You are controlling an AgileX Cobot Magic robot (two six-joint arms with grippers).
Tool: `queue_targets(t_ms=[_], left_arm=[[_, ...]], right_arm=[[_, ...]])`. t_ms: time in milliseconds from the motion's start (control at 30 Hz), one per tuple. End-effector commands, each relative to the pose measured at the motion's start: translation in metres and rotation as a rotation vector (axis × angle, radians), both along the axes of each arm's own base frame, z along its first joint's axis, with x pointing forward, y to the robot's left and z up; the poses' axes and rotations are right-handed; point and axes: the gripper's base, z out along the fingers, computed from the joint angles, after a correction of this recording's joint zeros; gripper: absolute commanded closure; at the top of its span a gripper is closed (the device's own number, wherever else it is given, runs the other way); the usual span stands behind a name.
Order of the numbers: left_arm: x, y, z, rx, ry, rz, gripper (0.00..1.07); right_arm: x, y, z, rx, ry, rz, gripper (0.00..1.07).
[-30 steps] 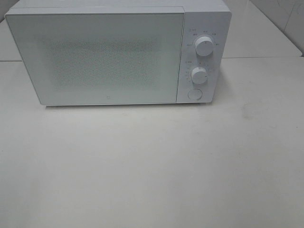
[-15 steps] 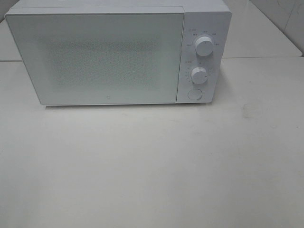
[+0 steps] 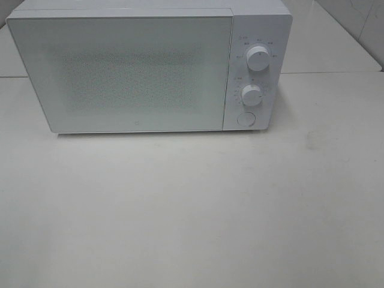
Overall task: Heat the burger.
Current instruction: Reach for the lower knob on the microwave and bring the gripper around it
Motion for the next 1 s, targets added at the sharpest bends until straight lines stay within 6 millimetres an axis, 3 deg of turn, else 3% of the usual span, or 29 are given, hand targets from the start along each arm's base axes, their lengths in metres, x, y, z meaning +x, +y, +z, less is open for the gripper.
queue_targets(t_ms=[33, 200, 533, 633, 700, 1000], left_arm=[[-0.002, 0.0, 0.0, -0.002, -0.036, 0.004, 0.07], [-0.002, 0.0, 0.0, -0.002, -0.036, 0.004, 0.07], [-0.002, 0.0, 0.0, -0.002, -0.036, 0.004, 0.07], [-0.002, 0.0, 0.0, -0.002, -0.036, 0.004, 0.07], [-0.002, 0.0, 0.0, -0.002, -0.036, 0.004, 0.07], [-0.002, 0.0, 0.0, -0.002, -0.036, 0.004, 0.07]], right_arm=[[-0.003, 0.0, 0.007, 0.004, -0.068, -0.005, 0.35], [0.014, 0.002, 0.011, -0.001, -0.04, -0.001, 0.35], [0.074, 0.01, 0.021, -0.011, -0.008, 0.017, 0.35], [0.08, 0.01, 0.022, -0.013, -0.009, 0.019, 0.35], [0.098, 0.013, 0.021, -0.019, 0.001, 0.026, 0.35], [0.138, 0.018, 0.017, -0.018, -0.006, 0.04, 0.35]])
